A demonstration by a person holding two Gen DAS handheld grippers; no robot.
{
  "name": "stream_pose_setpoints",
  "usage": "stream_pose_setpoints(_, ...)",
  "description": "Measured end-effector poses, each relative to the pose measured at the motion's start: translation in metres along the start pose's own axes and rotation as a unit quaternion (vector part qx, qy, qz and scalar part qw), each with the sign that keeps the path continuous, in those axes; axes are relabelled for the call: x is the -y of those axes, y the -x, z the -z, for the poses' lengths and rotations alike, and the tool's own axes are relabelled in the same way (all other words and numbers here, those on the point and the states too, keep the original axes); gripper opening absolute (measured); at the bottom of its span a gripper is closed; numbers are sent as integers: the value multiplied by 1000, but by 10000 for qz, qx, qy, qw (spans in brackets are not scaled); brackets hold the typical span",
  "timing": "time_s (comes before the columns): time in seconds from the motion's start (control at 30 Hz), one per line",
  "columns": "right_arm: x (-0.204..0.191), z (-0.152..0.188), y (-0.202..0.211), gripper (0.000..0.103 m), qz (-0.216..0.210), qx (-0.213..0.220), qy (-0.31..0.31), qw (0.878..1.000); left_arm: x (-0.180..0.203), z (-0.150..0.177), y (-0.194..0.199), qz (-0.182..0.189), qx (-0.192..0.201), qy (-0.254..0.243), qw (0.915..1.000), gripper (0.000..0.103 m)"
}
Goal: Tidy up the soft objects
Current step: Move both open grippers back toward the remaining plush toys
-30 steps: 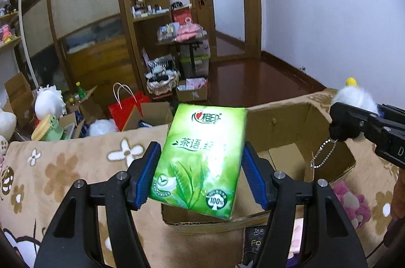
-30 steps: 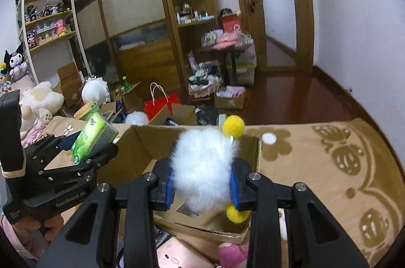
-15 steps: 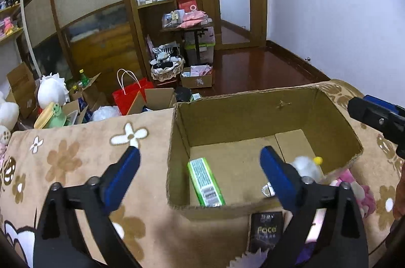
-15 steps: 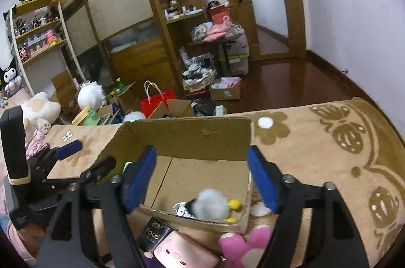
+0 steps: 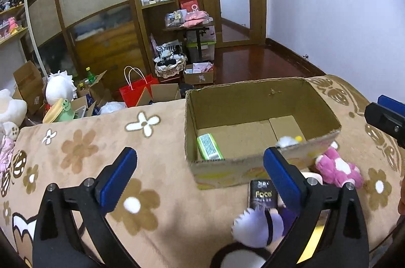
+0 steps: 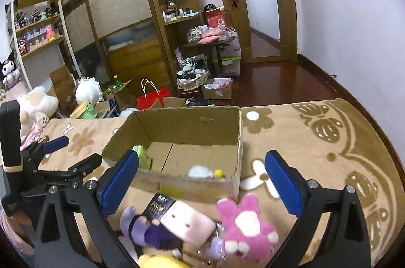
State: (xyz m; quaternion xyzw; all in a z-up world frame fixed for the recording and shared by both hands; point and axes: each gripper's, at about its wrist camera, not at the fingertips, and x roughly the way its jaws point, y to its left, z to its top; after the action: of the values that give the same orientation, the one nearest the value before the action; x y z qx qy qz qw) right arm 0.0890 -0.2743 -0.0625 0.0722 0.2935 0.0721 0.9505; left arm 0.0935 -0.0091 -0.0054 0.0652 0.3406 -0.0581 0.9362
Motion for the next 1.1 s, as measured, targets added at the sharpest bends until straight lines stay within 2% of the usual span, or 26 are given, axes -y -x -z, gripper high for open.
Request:
stream_pose_setpoints(0.27, -10, 16, 42, 103, 8, 30, -78, 10000, 0, 13, 40, 66, -30, -80, 9999, 99)
stream_pose_setpoints(0.57, -19, 35, 72, 103, 121, -77, -67, 9999, -2, 25, 58, 196, -199, -49, 9996, 99)
stream_pose_setpoints(0.8, -19, 55, 65, 103, 150, -358, -148, 9991, -1, 30, 54, 429, -276, 83, 9987, 99)
stream_pose_setpoints(1.1, -28, 74, 36, 103, 231, -795, 44, 9966, 4, 39, 20, 927, -835, 200, 9920, 99)
